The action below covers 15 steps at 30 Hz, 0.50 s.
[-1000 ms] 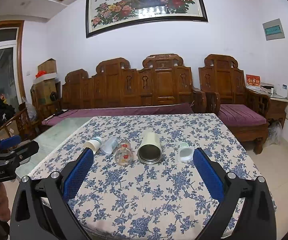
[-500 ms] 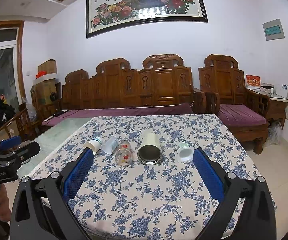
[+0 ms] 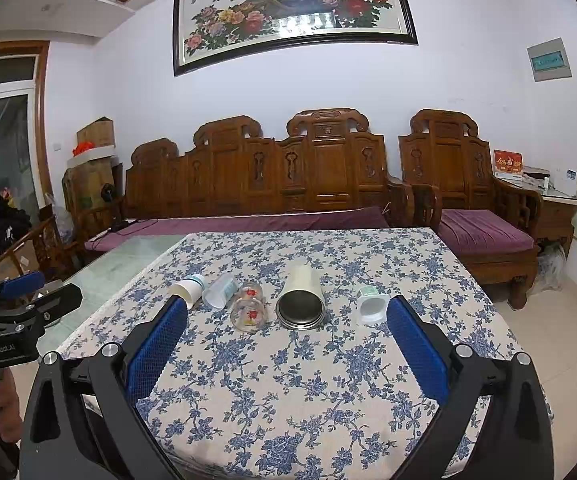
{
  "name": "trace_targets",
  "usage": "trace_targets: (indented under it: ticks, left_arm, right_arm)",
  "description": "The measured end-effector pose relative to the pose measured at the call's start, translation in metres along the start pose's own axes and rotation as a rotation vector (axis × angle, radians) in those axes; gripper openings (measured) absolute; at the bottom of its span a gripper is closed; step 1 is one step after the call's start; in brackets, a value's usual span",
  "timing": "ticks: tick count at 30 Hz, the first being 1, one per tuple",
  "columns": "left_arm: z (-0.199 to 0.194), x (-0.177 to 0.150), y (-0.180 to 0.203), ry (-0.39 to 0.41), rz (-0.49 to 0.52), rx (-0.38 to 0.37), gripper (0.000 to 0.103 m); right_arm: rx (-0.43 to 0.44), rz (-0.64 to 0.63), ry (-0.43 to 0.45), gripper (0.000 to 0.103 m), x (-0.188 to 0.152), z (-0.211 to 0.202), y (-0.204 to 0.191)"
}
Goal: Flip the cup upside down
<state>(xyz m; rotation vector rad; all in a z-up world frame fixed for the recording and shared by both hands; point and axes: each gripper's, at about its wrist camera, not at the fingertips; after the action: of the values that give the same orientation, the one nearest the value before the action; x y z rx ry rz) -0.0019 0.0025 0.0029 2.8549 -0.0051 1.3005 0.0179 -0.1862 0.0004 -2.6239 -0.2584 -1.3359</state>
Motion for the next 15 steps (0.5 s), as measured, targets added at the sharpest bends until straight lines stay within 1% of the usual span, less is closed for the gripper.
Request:
trace_targets:
  ticks: [15]
  left_arm:
    - [0.0001, 0.0008, 0.0019, 0.004, 0.003, 0.001, 0.095]
  right_arm:
    - [0.001, 0.001, 0.002, 0.101, 0.0009, -0.0016, 0.0000]
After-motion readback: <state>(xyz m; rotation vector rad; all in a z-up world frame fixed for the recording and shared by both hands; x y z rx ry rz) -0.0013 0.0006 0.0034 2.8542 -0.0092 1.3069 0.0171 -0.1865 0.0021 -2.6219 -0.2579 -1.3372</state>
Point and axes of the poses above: each gripper's, at about its wrist camera, not at the fingertips, and z roughly the way its jaws point, y to its right, x to its top, and after that the axes turned 15 degrees about -y, right-handed
